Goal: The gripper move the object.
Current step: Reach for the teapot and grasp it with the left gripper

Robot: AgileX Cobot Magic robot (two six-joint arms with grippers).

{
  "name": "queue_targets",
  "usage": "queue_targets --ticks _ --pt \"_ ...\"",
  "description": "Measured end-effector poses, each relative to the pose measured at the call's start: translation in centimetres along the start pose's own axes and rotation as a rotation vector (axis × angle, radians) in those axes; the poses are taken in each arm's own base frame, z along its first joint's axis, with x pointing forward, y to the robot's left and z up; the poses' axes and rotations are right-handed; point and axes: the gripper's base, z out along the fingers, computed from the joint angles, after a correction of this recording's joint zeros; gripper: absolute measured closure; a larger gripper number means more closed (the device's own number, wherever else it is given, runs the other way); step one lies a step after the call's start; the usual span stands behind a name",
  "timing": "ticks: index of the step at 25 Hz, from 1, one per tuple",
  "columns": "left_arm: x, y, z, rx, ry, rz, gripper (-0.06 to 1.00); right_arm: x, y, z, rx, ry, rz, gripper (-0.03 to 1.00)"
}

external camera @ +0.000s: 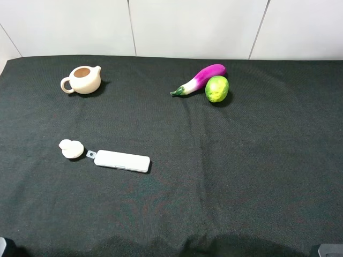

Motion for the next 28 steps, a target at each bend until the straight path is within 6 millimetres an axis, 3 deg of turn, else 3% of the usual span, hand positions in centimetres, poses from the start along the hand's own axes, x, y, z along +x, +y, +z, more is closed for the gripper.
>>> queue_targets --ticks 10,17,28 --pt "-1.3 -0.1 1.7 0.002 0.137 0.010 0.18 0.0 0.0 0.0 0.000 0.000 0.000 0.27" --pt "-3.8 -0.2 3.3 0.005 0.224 0.020 0.18 0.0 0.0 0.0 0.000 0.000 0.000 0.27" --pt "-6.3 -0.6 8.8 0.016 0.366 0.040 0.18 0.0 0.0 0.0 0.000 0.000 0.000 0.27"
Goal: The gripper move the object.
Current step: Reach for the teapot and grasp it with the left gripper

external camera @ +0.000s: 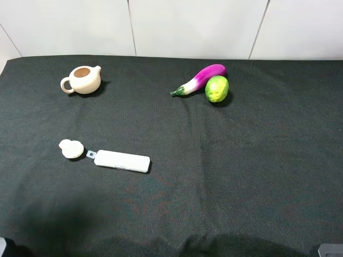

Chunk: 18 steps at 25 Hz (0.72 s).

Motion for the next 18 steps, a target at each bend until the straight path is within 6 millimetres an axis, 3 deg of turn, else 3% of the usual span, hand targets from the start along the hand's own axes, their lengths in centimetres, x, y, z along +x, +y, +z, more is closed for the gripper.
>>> queue_targets --ticks 9,18 --pt "-5.6 0.0 2.7 0.006 0.100 0.026 0.18 0.0 0.0 0.0 0.000 0.000 0.000 0.27" --pt "-10.7 -0.1 6.7 0.014 0.205 0.069 0.18 0.0 0.0 0.0 0.000 0.000 0.000 0.27"
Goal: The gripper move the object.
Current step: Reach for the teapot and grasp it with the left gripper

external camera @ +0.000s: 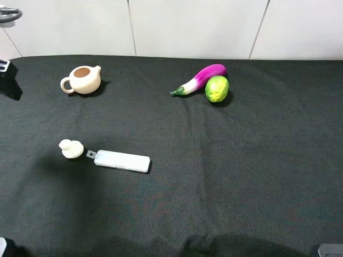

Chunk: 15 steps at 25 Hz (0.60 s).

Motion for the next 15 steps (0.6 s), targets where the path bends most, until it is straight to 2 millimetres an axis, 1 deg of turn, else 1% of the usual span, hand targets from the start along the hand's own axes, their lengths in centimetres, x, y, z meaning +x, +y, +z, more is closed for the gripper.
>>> queue_targets --ticks 11,15 --pt "-6.2 0.2 4.2 0.007 0.041 0.087 0.18 0.0 0.0 0.0 0.000 0.000 0.000 0.27" --pt "-8.2 -0.3 5.8 0.012 0.057 0.148 0.18 0.0 0.0 0.0 0.000 0.000 0.000 0.27"
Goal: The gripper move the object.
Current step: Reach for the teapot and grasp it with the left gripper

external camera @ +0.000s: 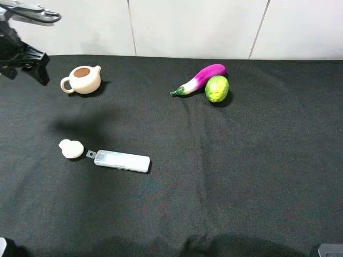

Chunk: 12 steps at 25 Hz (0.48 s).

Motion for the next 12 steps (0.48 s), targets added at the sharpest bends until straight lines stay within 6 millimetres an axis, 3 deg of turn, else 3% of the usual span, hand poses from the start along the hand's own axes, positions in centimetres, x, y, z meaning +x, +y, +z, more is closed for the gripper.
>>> queue_targets --ticks 12 --pt "-6.6 -4.3 2.2 0.025 -0.038 0.168 0.18 0.0 0.0 0.0 0.000 0.000 0.000 0.27"
